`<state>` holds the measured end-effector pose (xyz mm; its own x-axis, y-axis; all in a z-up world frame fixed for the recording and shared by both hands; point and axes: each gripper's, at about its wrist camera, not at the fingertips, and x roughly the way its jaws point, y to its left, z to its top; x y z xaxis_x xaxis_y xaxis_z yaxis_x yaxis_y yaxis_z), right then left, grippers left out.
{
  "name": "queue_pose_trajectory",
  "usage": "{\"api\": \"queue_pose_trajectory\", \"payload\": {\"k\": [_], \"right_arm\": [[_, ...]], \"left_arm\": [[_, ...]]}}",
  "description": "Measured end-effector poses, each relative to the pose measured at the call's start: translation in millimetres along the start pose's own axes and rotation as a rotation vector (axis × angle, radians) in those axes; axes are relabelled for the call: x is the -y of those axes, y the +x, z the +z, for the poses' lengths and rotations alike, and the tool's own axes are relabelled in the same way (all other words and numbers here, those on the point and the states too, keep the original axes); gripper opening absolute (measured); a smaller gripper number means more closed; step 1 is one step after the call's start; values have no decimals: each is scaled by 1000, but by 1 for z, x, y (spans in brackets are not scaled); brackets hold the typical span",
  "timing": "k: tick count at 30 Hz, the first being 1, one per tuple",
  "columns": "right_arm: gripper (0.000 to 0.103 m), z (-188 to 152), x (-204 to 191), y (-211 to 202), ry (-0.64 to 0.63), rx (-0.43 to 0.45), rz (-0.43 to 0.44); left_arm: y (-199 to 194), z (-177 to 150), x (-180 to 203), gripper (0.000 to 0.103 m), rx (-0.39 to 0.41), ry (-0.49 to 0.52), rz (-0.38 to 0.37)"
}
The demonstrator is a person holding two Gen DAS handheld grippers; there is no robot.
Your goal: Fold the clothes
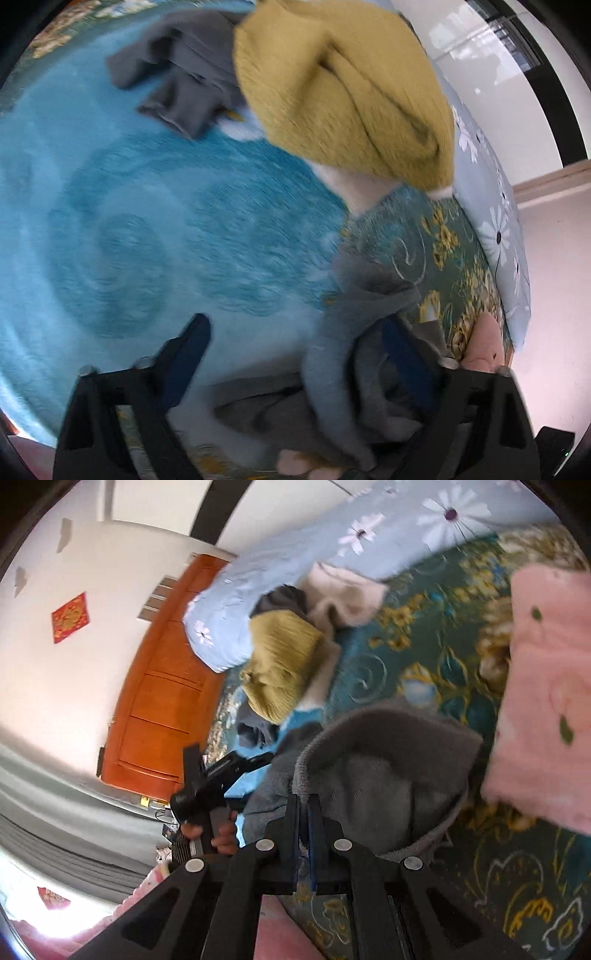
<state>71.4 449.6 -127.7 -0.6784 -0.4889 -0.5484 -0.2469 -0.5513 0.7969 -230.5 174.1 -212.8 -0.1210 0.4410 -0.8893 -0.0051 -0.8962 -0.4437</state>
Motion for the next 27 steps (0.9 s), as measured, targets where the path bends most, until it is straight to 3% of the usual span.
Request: {"api": "queue_pose_trajectory", "payload": {"k": [1,2,3,8,11,13,15,18,23,27], "right_arm": [[4,0,0,3,4,-7,-2],[4,-1,0,6,8,-15,-4],[4,1,-3,10,1,-20,-4],[4,5,-17,22,-37,-26,-13],[4,8,-20,21,-27,2,-11],[4,9,-23,19,-19,23,-2],[4,11,-29,17,-11,48,26],[4,15,-41,16,-11,80,79],[4,26,-50,7,9,154,118],[4,42,-32,-23,71,283,84]], "left_arm": [[6,-2,2,28,-22,9,5],[12,-5,4,12,-43,18,11],[11,-7,1,3,-31,14,17],[-24,-3,-50,3,80,-167,-42],[-78,9,-95,3,221,-263,-39],[-129,18,-124,3,355,-320,-17],[-179,24,-145,3,490,-352,25],[-228,29,-157,3,622,-359,86],[-246,49,-165,3,655,-350,182],[-242,70,-180,3,632,-401,185]]}}
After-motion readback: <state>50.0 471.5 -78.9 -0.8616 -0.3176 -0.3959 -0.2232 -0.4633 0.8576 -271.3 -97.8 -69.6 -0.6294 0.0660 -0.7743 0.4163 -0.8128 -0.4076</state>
